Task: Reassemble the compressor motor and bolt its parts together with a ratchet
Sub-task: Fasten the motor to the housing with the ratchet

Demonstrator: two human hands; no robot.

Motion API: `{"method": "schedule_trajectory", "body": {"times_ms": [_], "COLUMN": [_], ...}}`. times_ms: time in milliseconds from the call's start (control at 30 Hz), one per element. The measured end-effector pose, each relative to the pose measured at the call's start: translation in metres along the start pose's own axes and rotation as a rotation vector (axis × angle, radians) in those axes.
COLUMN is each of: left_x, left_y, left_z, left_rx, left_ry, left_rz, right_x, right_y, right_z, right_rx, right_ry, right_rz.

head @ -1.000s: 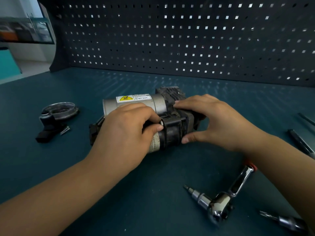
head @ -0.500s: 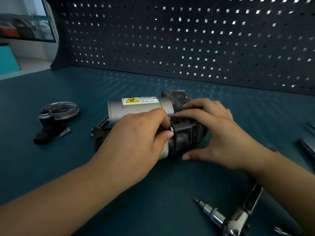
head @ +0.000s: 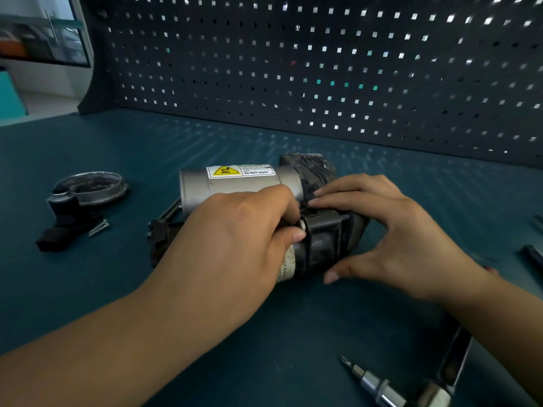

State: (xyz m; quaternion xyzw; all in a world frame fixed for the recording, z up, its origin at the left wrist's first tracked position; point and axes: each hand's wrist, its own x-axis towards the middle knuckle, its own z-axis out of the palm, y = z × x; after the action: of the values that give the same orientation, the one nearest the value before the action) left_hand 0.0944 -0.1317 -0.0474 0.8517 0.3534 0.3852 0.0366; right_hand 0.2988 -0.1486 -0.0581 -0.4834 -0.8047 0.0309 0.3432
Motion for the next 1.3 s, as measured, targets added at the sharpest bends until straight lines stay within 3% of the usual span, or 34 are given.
{"method": "schedule_trajectory", "body": {"times_ms": [500, 733, 1300], "left_x": [0.005, -0.005, -0.003], "left_y": [-0.001, 0.001, 0.012], "left_z": [0.003, 0.004, -0.002], "left_rx": [0.057, 0.223, 0.038], "left_ry": [0.059, 0.063, 0.066], "left_rz": [0.038, 0.095, -0.085], "right_x": [-0.002, -0.003, -0.004], "right_y": [0.003, 0.003, 0.005], "right_z": [0.002, 0.002, 0.004], "right_rx": [-0.026, -0.024, -0.04], "right_ry": [0.037, 0.033, 0.063], "right_rz": [-0.06, -0.046, -0.06]}}
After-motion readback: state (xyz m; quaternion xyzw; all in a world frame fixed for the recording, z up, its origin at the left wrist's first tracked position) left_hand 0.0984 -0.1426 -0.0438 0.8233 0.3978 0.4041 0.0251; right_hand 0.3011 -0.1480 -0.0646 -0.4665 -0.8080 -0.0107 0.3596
